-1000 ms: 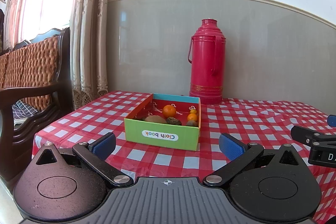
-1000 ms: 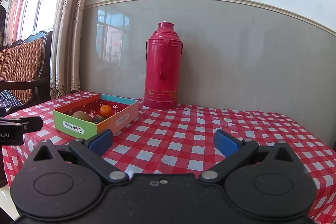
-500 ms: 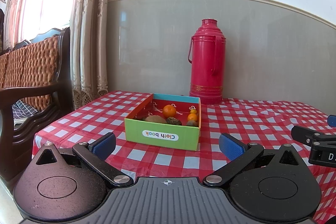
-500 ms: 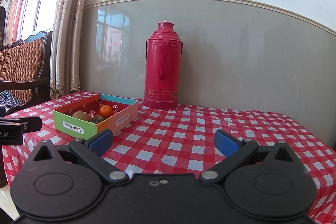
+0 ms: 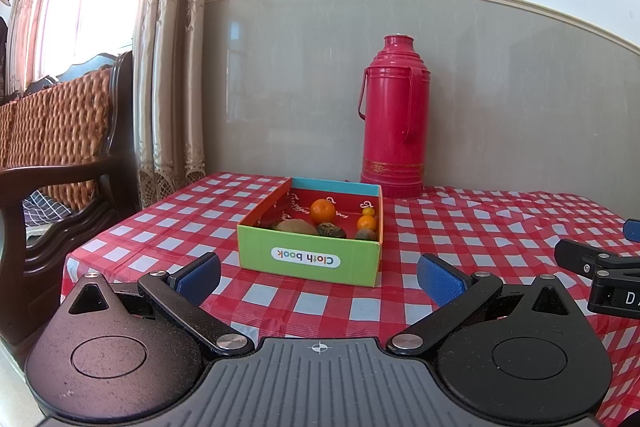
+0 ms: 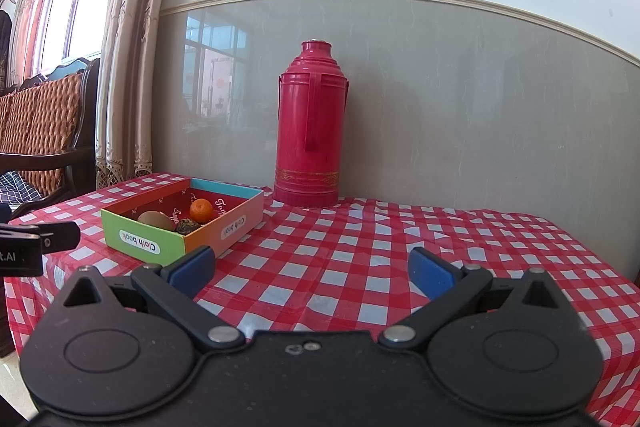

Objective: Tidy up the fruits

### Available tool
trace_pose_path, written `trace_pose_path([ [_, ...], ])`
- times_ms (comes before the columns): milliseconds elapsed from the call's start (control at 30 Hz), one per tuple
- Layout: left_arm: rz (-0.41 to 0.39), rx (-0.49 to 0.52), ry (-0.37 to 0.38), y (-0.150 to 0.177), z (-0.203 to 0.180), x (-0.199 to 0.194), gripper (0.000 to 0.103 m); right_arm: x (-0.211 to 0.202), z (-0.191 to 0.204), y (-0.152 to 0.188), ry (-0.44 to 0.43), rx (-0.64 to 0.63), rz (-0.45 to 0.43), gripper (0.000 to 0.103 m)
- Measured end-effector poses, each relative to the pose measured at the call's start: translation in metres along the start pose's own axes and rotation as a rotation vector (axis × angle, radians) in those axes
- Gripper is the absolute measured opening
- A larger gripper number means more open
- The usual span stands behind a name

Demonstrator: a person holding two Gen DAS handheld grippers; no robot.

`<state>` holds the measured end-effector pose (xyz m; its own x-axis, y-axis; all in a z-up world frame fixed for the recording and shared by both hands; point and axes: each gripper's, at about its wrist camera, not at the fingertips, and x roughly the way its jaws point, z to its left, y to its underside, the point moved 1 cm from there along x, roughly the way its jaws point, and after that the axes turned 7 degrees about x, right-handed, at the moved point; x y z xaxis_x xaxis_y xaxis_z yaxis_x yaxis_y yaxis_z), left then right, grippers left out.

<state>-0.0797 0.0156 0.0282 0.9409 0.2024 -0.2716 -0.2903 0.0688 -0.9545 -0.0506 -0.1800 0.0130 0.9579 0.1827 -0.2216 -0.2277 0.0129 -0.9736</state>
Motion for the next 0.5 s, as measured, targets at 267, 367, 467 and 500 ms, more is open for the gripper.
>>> trace_pose_path([
  [267,-0.032,0.009,-0.021,-0.0002,-0.0009,-0.0033,0.103,0.0001,-0.0005,-0.0002,-0.001,0.001,0.0,0.097],
  [367,-0.042,0.011,-0.044,-0.0002,-0.0012,-0.0047,0.103,0.0001,-0.0003,-0.0003,0.0,0.0,0.001,0.097],
  [467,-0.037,0.003,-0.029,-0.0003,0.0007,-0.0036,0.103,0.0003,-0.0003,0.0004,0.0,0.001,0.002,0.097],
  [500,-0.036,0.001,-0.028,-0.0001,0.0013,-0.0036,0.103,0.0003,-0.0005,0.0003,-0.001,0.001,0.001,0.097],
])
